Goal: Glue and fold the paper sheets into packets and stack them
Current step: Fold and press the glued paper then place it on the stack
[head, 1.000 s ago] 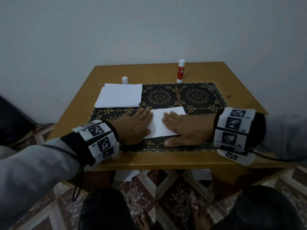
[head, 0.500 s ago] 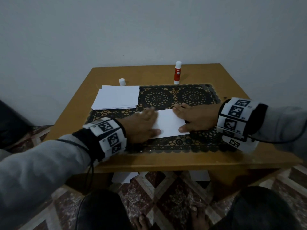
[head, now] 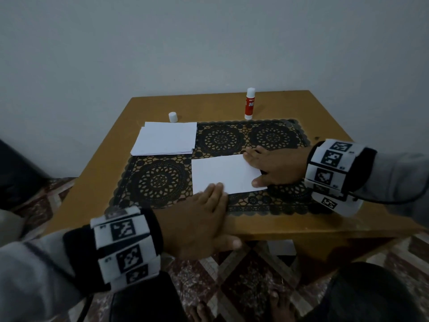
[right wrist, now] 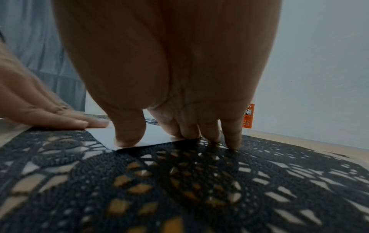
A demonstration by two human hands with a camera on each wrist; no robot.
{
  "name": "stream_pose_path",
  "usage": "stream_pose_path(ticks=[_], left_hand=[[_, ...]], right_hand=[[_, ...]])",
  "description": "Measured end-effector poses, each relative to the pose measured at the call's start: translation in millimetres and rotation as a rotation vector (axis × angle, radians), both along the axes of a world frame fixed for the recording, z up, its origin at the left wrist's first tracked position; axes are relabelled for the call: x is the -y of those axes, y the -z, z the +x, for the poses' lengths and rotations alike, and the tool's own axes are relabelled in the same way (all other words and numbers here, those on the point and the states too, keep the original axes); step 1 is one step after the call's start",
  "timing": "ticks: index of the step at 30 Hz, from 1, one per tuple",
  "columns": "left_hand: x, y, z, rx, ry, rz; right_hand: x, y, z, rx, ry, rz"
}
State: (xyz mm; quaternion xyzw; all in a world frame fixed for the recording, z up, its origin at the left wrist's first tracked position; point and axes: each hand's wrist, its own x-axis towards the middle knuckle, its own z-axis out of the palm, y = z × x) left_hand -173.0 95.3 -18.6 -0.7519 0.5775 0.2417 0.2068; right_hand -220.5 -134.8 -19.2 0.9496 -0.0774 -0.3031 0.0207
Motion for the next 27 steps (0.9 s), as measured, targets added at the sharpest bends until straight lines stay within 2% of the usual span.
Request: stream_pose_path(ticks=[2,5,7,10,12,15,17,22,27], left_hand=[[3,-5,9,-0.022,-0.065,-0.024],[14,-8,42,0.046,-0.287,-0.057],[23,-7,34,0.037,-0.234,-0.055],[41,-7,1,-0.095,-0.058,-0.036],[55,-7,13,-0.101,-0.099,-0.080],[55,-2,53,0.044,-0.201,-0.086],[46,5,69,0.092,-0.210,-0.090],[36,6,67,0.080,-0.224,-0.169],[45,-3,74,0.155,-0.209,-0.345]], right_hand=[[0,0,0,0.001,-0.006,0.005],[1,1,0,0.010,-0.014,0.007],[2,3,-1,0.017,-0.010,0.016],[1,0,-4,0.025,-0.017,0.032],[-2,-2,-8,0.027,-0.024,0.028],[-10,0,-21,0.041,-0.042,-0.047],[-20,2,-36,0.028,-0.099,-0.077],[-53,1,-58,-0.009,-0.255,0.026],[-20,-7,-24,0.085,-0.030,-0.023]])
